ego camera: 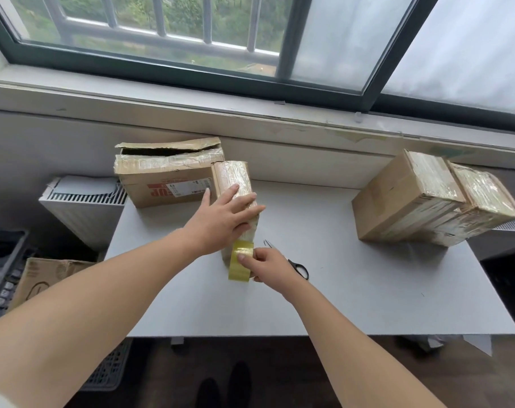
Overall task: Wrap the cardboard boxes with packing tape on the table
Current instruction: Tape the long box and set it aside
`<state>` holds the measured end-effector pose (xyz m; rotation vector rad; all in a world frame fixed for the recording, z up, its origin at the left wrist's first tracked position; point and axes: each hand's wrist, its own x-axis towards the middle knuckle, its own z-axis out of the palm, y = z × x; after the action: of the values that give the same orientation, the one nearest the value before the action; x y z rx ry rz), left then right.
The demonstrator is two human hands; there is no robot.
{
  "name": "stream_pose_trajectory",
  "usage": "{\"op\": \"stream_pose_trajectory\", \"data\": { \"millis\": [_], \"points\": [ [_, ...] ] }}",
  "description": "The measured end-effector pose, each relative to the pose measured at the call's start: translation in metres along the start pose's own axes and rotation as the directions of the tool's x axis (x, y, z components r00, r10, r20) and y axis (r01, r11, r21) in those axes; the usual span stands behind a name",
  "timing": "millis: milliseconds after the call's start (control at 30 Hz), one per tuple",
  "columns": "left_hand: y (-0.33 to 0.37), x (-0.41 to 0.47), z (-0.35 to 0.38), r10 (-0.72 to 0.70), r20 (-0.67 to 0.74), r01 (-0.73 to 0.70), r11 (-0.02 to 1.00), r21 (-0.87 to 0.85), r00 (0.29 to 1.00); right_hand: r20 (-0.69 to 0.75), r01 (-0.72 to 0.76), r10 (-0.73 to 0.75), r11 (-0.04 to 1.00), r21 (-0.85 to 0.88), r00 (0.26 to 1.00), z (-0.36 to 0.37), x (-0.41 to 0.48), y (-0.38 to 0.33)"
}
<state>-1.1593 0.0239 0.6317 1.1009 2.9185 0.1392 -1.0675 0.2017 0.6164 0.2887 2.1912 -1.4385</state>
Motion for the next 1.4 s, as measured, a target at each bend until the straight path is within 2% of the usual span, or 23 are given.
{"op": "stream_pose_trajectory", "data": {
  "millis": [133,300,367,433,500,533,600,633,667,767,867,933,1100,1233,1300,1333,1367,1400],
  "points": [
    [-0.007,0.003,-0.002,0.023,0.063,-0.022,1.000,-0.009,0.998,-0.018,-0.006,0.006,1.000,-0.030,1.000,0.003,-0.001,-0.003],
    [-0.002,0.003,-0.017,0.007,0.073,-0.005,1.000,-0.024,0.997,-0.008,0.015,-0.015,0.999,-0.046,1.000,0.007,-0.006,-0.006],
    [0.004,0.001,-0.021,-0.020,0.128,0.035,0.993,-0.116,0.992,0.006,0.008,-0.008,0.999,-0.044,1.000,0.006,-0.006,-0.006],
    [0.010,-0.005,-0.021,-0.104,0.089,0.132,0.903,-0.409,0.991,0.018,0.004,-0.003,0.999,-0.037,1.000,0.006,-0.007,-0.005],
    [0.015,-0.014,-0.016,-0.255,-0.042,0.168,0.745,-0.645,0.966,0.041,0.009,-0.009,1.000,-0.020,0.999,0.006,-0.009,-0.003],
    [0.018,-0.021,-0.012,-0.356,-0.130,0.162,0.680,-0.715,0.925,0.054,0.007,-0.006,1.000,-0.009,0.999,0.006,-0.009,-0.002],
    [0.026,-0.038,-0.001,-0.570,-0.257,0.171,0.590,-0.789,0.780,0.056,0.016,-0.016,1.000,-0.004,0.998,0.006,-0.008,-0.001],
    [0.032,-0.048,0.002,-0.651,-0.238,0.213,0.535,-0.818,0.721,0.050,0.024,-0.024,1.000,-0.007,0.998,0.007,-0.007,-0.001],
    [0.038,-0.059,0.007,-0.702,-0.149,0.282,0.458,-0.843,0.696,0.050,0.029,-0.028,1.000,-0.011,0.998,0.007,-0.006,-0.001],
    [0.054,-0.081,0.021,-0.668,0.229,0.482,0.220,-0.848,0.708,0.077,0.043,-0.043,0.999,0.001,0.996,0.007,0.000,0.001],
    [0.064,-0.073,0.024,-0.625,0.376,0.469,-0.019,-0.883,0.684,0.118,0.049,-0.054,0.998,0.049,0.992,0.005,0.003,0.001],
    [0.069,-0.059,0.022,-0.647,0.402,0.436,-0.117,-0.892,0.648,0.150,0.046,-0.058,0.996,0.078,0.987,-0.001,0.003,0.004],
    [0.080,-0.033,0.019,-0.633,0.465,0.401,-0.254,-0.880,0.619,0.249,0.063,-0.083,0.994,0.088,0.965,-0.023,0.006,0.012],
    [0.085,-0.018,0.018,-0.641,0.488,0.442,-0.247,-0.862,0.593,0.326,0.051,-0.077,0.995,0.088,0.942,-0.048,0.012,0.015],
    [0.086,-0.012,0.018,-0.650,0.496,0.441,-0.264,-0.858,0.575,0.238,0.026,-0.066,0.986,0.166,0.969,-0.062,0.018,0.017],
    [0.087,-0.008,0.018,-0.650,0.504,0.439,-0.278,-0.855,0.569,0.132,0.032,-0.054,0.986,0.164,0.990,-0.070,0.023,0.021],
    [0.089,-0.006,0.018,-0.646,0.511,0.433,-0.294,-0.852,0.567,0.011,0.046,-0.047,0.996,0.079,0.999,-0.079,0.031,0.029],
    [0.090,-0.004,0.018,-0.642,0.517,0.426,-0.309,-0.850,0.566,-0.082,0.039,-0.045,0.996,-0.080,0.996,-0.088,0.038,0.040]
  ]
}}
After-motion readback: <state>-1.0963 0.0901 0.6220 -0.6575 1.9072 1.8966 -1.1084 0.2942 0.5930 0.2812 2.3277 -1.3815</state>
